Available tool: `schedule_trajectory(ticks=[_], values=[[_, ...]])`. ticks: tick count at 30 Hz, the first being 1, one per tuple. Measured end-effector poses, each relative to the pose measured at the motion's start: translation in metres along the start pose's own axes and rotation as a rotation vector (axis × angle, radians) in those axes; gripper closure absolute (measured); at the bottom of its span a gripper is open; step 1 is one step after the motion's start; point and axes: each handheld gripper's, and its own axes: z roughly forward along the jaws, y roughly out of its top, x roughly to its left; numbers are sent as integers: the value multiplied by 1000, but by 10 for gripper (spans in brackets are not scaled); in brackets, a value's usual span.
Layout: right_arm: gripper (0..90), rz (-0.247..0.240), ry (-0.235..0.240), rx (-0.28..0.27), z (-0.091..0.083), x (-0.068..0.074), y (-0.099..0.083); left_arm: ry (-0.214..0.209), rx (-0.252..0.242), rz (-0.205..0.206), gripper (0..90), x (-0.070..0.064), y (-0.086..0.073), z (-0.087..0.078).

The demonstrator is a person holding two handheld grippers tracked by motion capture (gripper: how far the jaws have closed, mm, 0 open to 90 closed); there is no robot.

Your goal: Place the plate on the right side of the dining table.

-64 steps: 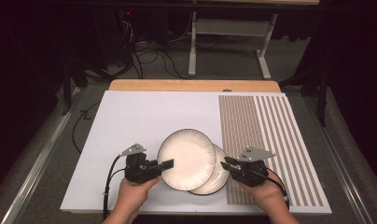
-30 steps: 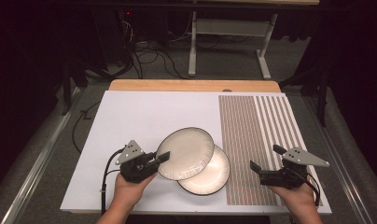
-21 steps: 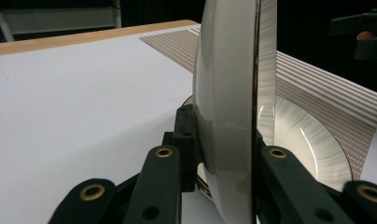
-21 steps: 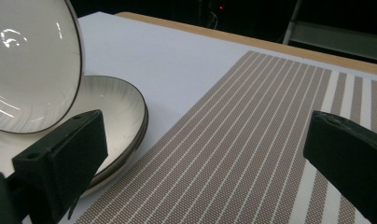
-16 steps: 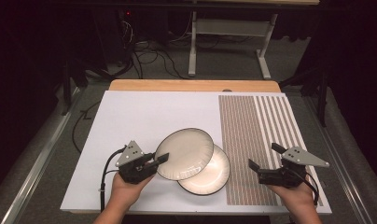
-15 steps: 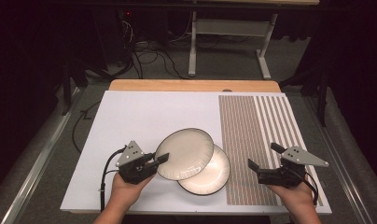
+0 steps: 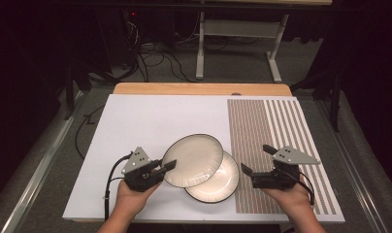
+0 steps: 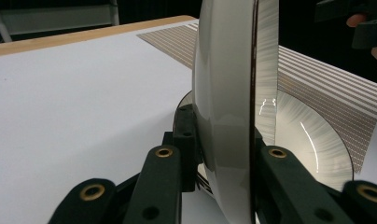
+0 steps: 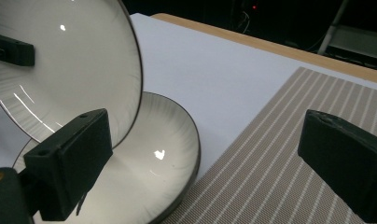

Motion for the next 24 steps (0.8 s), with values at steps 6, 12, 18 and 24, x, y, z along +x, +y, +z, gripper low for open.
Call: schedule_trajectory(ticks=[6, 12, 18, 24], values=[[71, -25, 45, 9, 19, 14, 11, -3, 0, 2, 767, -1, 0, 0], [137, -17, 91, 23, 39, 25, 17, -10, -1, 5, 768, 0, -1, 0], [228, 6, 135, 54, 57, 32, 16, -13, -3, -1, 766, 2, -2, 0], [357, 33, 138, 59, 71, 38, 7, -12, -3, 3, 766, 2, -2, 0]])
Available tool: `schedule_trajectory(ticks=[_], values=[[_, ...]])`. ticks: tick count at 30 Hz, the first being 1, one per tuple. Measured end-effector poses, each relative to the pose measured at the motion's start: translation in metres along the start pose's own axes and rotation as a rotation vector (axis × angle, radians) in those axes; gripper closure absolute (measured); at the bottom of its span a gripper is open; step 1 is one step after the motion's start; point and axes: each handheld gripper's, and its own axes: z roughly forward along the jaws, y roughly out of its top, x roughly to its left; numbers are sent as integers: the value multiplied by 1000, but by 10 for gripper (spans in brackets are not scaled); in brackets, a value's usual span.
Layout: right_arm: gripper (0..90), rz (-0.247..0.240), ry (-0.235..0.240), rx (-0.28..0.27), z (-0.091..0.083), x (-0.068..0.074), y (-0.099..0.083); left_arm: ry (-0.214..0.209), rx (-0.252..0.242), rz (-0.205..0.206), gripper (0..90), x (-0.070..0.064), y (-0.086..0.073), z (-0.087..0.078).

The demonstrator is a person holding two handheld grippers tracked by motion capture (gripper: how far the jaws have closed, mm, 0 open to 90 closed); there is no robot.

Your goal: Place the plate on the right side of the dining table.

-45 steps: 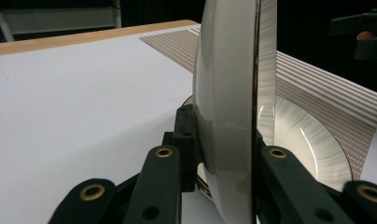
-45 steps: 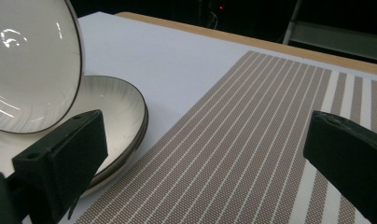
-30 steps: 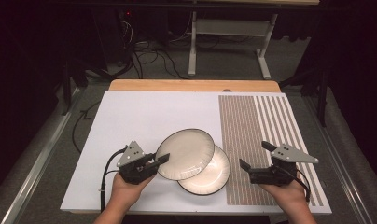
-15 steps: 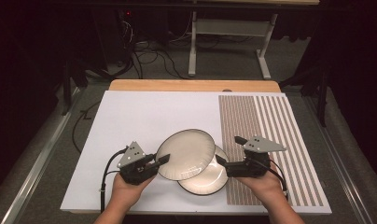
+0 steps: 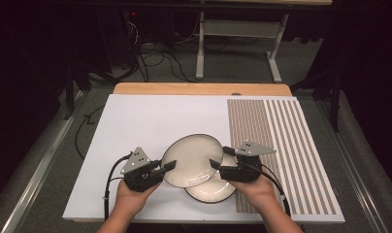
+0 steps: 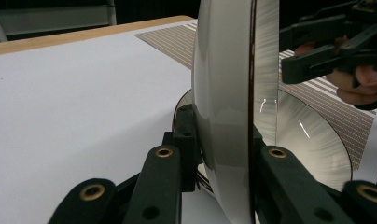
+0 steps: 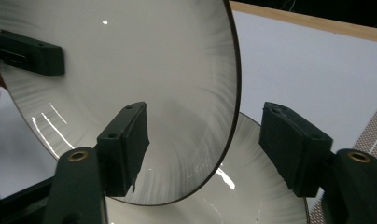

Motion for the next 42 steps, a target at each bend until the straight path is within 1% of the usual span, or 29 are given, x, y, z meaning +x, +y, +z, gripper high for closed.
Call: schedule_trajectory(ticks=[1, 3, 4, 5, 8, 9, 12, 16, 17, 18, 20, 21, 23, 27, 30, 32, 33, 38, 40, 42], values=[[381, 10, 0, 1, 2, 0, -1, 1, 0, 0, 766, 0, 0, 0], [394, 24, 6, 4, 5, -1, -4, 1, -1, 4, 766, 0, 0, 0], [422, 25, -4, 9, 5, 0, -5, 1, -1, 8, 766, 0, 0, -1], [455, 28, -2, 6, 5, 0, -6, 0, -3, 11, 766, 0, 0, -1], [510, 50, 4, 4, 5, -2, -9, 0, -5, 18, 766, -1, -1, -1], [520, 50, 5, 6, 6, -3, -10, 0, -5, 18, 766, -1, -1, -1], [617, 60, 7, 2, 5, -5, -12, -2, -6, 16, 765, 0, -1, -1], [707, 94, 45, 14, 6, -9, -14, -2, -5, 12, 764, 0, -1, 0], [723, 90, 50, 19, 6, -9, -15, -1, -4, 13, 764, 0, -1, 0], [739, 95, 55, 24, 7, -10, -15, 0, -4, 13, 764, -1, -1, 0], [774, 111, 78, 27, 9, -11, -17, 4, -4, 11, 764, -1, -2, 1], [783, 113, 86, 29, 9, -11, -17, 5, -2, 10, 764, -1, -2, 1], [791, 117, 86, 27, 10, -11, -18, 2, -3, 0, 764, 0, -2, 1], [818, 164, 117, 17, 9, -15, -18, 0, 0, -17, 768, 0, -2, 1], [832, 185, 123, 12, 8, -16, -18, -6, 1, -42, 774, 0, -3, 1], [845, 198, 131, -3, 6, -18, -18, -11, 7, -74, 785, -1, -3, 1], [846, 189, 124, -5, 4, -18, -17, -5, 10, -72, 787, -2, -3, 2], [851, 175, 110, -8, 0, -16, -16, 5, 8, -74, 785, -5, -2, 3], [853, 175, 109, -15, -3, -17, -15, 2, -5, -82, 784, -6, -1, 3], [854, 177, 106, -24, -6, -17, -13, 11, -18, -74, 783, -9, 3, 4]])
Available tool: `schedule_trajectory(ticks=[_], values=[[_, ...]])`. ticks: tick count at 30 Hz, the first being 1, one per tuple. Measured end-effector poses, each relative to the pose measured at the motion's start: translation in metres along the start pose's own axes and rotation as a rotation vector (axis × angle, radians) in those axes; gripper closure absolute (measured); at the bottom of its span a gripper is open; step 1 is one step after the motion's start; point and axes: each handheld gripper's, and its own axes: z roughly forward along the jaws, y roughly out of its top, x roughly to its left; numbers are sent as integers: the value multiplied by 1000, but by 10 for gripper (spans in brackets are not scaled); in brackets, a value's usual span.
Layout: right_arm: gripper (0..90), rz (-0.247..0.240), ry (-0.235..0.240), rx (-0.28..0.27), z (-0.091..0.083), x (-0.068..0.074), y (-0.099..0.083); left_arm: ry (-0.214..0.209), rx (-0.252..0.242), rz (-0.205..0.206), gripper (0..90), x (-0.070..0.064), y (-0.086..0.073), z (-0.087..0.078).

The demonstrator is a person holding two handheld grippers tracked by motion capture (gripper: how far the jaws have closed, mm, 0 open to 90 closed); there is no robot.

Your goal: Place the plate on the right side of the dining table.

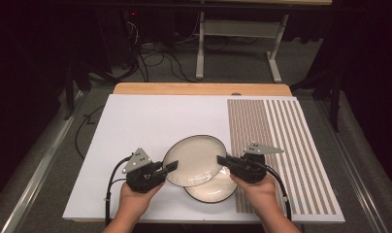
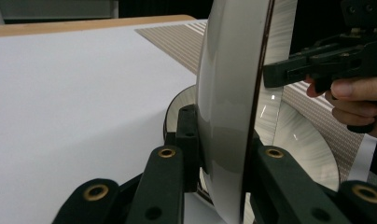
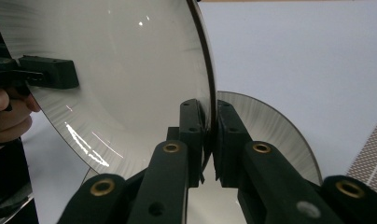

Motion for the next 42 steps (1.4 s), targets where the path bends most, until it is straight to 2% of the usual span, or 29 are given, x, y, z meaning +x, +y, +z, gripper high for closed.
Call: schedule_trajectory(ticks=[5, 10, 17, 24, 26, 31, 36, 42], values=[[856, -26, -10, -18, -11, 1, 5, 23, -29, 27, 779, -10, 6, 0], [866, -41, -16, -33, -23, 2, 13, 24, -55, 11, 764, -14, 11, 5], [869, -47, -42, -43, -46, -9, 19, -20, -59, -6, 763, -23, 22, 25], [871, -43, -70, -63, -69, -21, 19, -56, -57, -3, 764, -33, 32, 44], [871, -44, -80, -67, -74, -24, 19, -67, -51, -8, 762, -36, 35, 51], [871, -30, -105, -75, -90, -35, 16, -94, -29, 15, 764, -45, 44, 68], [871, -21, -139, -80, -108, -46, 10, -121, 23, 52, 765, -55, 52, 90], [870, -7, -180, -101, -128, -58, 1, -146, 58, 71, 765, -68, 58, 112]])
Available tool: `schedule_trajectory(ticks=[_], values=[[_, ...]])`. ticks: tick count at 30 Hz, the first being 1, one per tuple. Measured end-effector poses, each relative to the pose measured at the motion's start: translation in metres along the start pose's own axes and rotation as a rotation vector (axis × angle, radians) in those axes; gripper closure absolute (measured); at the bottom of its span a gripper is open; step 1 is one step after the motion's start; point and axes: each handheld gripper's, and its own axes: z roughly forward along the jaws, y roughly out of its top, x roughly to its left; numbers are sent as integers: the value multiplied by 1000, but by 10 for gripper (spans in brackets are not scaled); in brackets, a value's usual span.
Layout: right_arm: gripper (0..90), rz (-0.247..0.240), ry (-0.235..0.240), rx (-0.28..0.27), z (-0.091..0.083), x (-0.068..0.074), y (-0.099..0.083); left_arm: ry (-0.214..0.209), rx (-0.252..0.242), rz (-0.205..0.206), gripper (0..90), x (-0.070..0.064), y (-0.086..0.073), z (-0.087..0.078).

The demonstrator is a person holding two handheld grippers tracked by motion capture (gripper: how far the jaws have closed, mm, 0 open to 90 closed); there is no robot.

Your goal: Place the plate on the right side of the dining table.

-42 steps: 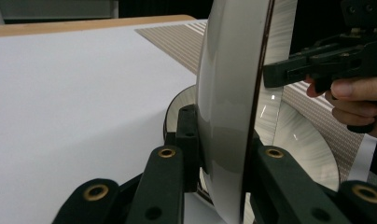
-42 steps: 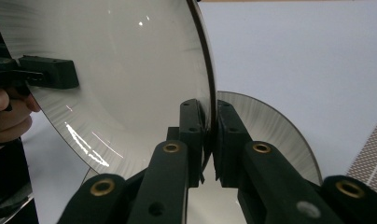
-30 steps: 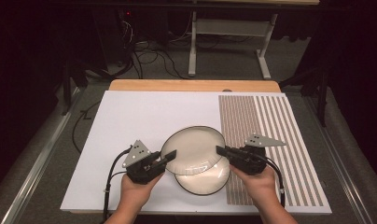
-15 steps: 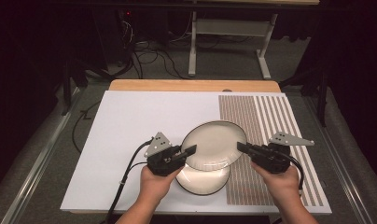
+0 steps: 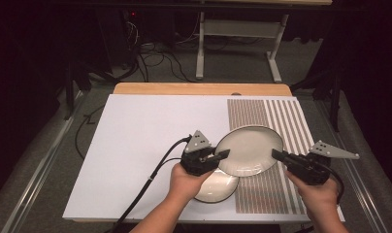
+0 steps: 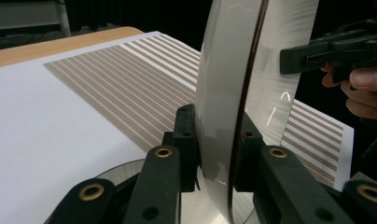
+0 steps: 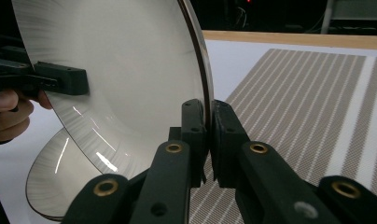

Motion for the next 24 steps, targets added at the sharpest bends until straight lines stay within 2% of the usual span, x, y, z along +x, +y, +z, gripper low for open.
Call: schedule_trajectory(ticks=[4, 7, 13, 15, 19, 24], values=[[870, 32, -17, -19, -8, -11, -10, -12, 28, 4, 762, -3, 3, 16], [871, 55, -31, -23, -12, -19, -14, -38, 42, -19, 762, -1, 5, 28], [872, 83, -64, -37, -18, -30, -17, -52, 63, -38, 755, -1, 9, 46], [871, 85, -81, -40, -21, -35, -17, -58, 60, -57, 751, -2, 9, 52], [871, 78, -102, -46, -23, -39, -17, -66, 63, -63, 751, -4, 11, 62], [871, 93, -121, -47, -27, -45, -20, -73, 70, -71, 748, -4, 14, 73]])
